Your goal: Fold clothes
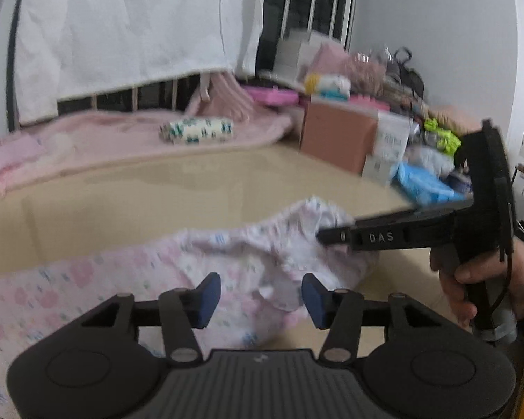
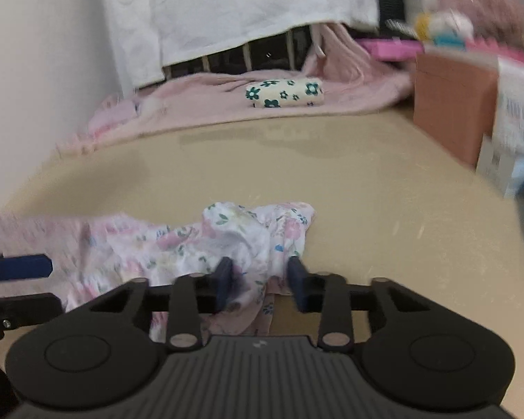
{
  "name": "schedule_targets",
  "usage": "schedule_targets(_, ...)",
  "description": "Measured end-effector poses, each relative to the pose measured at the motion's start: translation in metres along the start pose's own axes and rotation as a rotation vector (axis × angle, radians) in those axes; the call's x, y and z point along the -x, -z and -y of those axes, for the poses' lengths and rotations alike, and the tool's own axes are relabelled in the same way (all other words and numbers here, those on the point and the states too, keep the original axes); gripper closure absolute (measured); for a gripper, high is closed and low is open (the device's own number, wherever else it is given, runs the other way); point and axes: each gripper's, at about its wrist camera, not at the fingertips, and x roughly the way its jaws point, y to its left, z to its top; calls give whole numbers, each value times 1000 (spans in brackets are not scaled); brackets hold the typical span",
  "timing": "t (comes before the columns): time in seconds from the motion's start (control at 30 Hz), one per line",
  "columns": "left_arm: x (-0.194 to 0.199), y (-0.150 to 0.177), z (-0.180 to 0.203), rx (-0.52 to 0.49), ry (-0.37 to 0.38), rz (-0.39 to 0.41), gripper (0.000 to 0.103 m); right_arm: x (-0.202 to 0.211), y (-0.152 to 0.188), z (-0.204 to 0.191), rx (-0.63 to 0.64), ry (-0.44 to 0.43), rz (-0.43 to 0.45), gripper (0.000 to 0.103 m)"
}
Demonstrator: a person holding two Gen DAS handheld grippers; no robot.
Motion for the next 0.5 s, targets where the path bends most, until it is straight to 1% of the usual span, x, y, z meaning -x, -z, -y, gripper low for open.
schedule_targets(0.03,-5,3,-1,6,10,-20,53,0,0,-4,15,0,1,88)
schedule_targets(0.1,-8,6,-4,21,15,-10,53,-1,-4,-9,31,20,8,93)
schedule_targets(0.13,-7,7,-6,32,10,-11,53,3,-7,-13,54,34,25,95)
schedule_targets(0.17,-2,6,-11,53,13,-5,53,8,-13,-22,74,29,43,95)
schedule_targets(0.27,33,6,-32,116,38,84,50,26,-34,-54,129,-8,93,96)
schedule_targets(0.3,46,7,-40,132,25,114,46,32,-41,-64,148,-21,109,96)
schedule_targets(0.33,59,9,-48,147,4,144,44,38,-48,-75,166,-33,126,96)
schedule_targets(0.4,85,15,-67,189,-83,184,42,42,-54,-110,223,-80,141,95)
schedule_targets(0.47,110,23,-87,245,-173,219,42,35,-50,-160,329,-110,140,96)
schedule_targets(0.5,123,27,-98,284,-214,233,42,30,-46,-185,382,-108,135,96)
